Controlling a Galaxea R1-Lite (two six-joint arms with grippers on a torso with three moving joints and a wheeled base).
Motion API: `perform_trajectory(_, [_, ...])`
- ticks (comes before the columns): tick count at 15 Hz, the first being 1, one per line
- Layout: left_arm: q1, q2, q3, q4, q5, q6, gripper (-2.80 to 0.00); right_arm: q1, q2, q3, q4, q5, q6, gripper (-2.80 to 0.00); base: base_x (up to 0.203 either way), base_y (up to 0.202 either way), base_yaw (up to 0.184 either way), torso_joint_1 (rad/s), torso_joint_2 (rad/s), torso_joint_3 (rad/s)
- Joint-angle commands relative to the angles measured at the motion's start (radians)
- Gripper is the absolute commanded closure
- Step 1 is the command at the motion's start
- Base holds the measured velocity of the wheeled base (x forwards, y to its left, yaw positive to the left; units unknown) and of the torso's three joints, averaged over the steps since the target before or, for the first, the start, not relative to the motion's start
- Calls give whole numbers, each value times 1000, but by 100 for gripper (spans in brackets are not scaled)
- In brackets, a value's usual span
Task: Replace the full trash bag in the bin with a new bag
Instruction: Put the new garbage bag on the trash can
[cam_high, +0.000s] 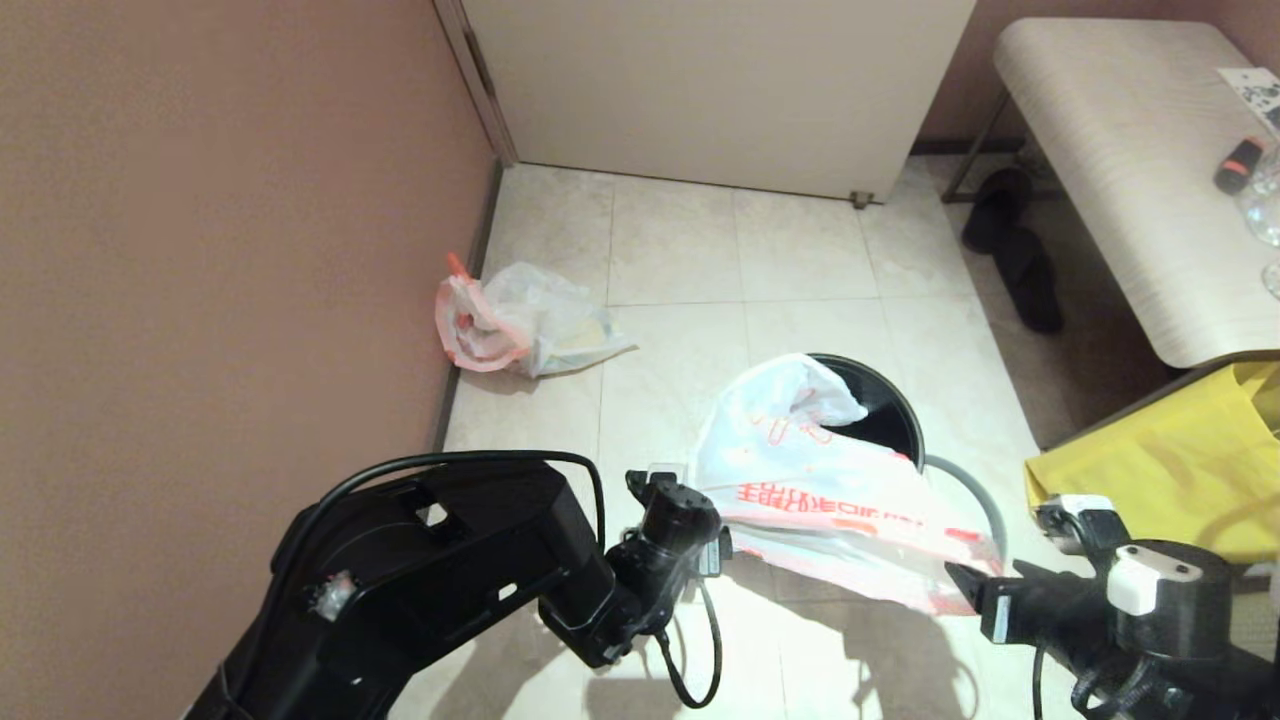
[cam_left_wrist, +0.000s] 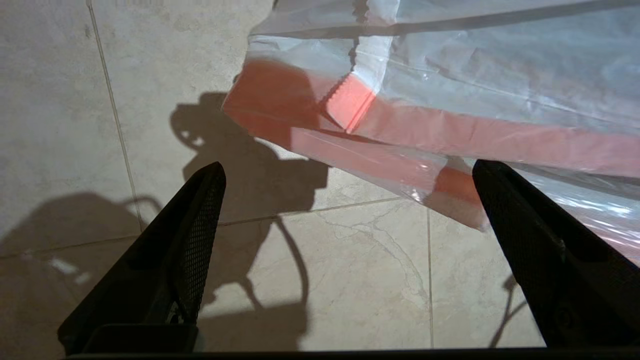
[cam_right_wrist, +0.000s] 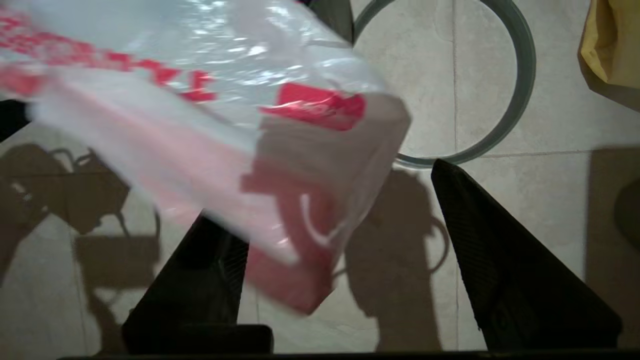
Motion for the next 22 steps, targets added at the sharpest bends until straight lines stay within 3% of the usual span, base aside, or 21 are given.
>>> perform_trajectory(1, [-9,-31,13,-5,2,-5,-280,43,-84,52,-32,12,8,-280,0,0,0,0,0,0])
perform_trajectory(3, [-12,-40,17,-6,2,-7,-280,57,-117,62,6,63,57,-280,0,0,0,0,0,0])
perform_trajectory(7, [-12,-102,38,-6,0,-15,-280,49,-126,62,10,70,86,-280,0,0,0,0,0,0])
perform_trajectory(9, [-39,-174,78,-5,-5,-23,-280,49,-126,62,9,122,97,-280,0,0,0,0,0,0])
perform_trajectory(10, [-69,-211,104,-4,-7,-24,-280,49,-115,60,10,144,97,-70,0,0,0,0,0,0])
perform_trajectory(11, [-94,-238,128,-3,-7,-23,-280,51,-94,57,8,153,96,0,0,0,0,0,0,0])
perform_trajectory(12, [-107,-258,141,-3,-8,-22,0,57,-72,56,8,160,96,0,0,0,0,0,0,0])
perform_trajectory(15, [-110,-314,151,1,-8,-18,0,81,-65,59,40,185,96,0,0,0,0,0,0,0])
perform_trajectory(17, [-103,-363,155,3,-7,-14,0,110,-47,8,138,183,93,0,0,0,0,0,0,0])
perform_trajectory(22, [-76,-418,161,2,-5,9,0,126,-72,-332,596,118,96,0,0,0,0,0,0,0])
